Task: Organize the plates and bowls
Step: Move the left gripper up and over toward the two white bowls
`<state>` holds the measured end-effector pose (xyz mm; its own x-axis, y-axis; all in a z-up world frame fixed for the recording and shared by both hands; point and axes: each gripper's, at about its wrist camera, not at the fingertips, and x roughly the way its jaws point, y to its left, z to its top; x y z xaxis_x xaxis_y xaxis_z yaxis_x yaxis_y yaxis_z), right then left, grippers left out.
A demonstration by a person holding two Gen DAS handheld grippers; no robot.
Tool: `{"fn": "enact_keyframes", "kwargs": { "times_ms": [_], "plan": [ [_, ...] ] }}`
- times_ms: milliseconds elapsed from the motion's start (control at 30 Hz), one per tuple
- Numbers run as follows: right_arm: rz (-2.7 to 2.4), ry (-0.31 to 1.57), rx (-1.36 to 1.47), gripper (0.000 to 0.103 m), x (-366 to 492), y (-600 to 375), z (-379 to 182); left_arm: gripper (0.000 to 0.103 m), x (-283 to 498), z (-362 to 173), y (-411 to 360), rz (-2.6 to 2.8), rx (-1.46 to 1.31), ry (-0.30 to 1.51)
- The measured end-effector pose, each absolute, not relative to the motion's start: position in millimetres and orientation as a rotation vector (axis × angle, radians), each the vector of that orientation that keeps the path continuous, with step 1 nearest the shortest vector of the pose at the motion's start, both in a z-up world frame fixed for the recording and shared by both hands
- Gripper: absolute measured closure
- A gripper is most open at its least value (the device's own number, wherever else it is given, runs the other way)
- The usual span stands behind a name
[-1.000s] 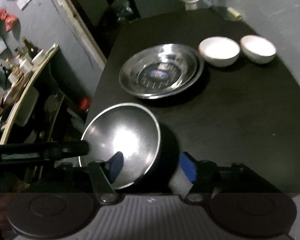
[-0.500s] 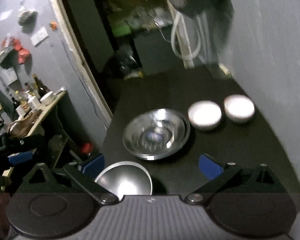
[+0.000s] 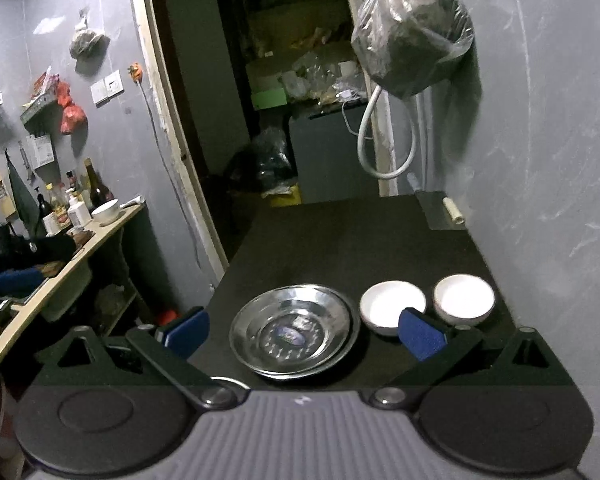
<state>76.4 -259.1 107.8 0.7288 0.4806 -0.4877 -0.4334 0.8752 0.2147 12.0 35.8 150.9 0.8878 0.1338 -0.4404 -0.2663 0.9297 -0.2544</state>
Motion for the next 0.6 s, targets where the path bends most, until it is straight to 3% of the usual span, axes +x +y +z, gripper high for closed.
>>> {"fn": "enact_keyframes", "kwargs": {
  "times_ms": [600],
  "plan": [
    [0.26, 0.63, 0.214, 0.0, 70.6, -287.5, 70.1, 0.001, 73.4, 171.7, 20.1, 0.032, -0.111, 0.531]
  ]
}}
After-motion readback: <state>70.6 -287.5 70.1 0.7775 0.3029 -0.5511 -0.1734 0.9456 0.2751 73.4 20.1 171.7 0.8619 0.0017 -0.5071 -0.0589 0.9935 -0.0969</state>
